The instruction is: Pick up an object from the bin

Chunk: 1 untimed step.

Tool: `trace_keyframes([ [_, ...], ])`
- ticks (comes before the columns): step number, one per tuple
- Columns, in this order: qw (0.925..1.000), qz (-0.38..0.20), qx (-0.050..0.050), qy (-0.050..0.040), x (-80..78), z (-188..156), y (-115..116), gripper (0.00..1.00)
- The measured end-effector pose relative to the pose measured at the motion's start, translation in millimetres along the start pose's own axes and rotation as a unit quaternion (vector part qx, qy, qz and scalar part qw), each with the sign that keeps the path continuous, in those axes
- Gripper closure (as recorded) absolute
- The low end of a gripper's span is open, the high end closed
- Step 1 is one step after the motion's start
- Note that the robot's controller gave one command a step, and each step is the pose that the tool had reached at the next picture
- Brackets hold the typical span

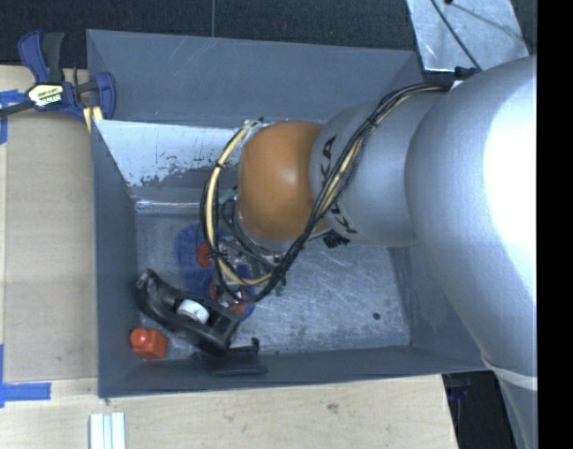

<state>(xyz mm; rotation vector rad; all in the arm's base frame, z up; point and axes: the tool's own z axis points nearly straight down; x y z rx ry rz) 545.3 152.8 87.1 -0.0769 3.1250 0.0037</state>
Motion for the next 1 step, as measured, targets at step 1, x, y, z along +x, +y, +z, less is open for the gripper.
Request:
trace_keyframes([
  [1,0.9999,0.01,0.0,0.002,-12.8,-162.5,-10.7,1.0],
])
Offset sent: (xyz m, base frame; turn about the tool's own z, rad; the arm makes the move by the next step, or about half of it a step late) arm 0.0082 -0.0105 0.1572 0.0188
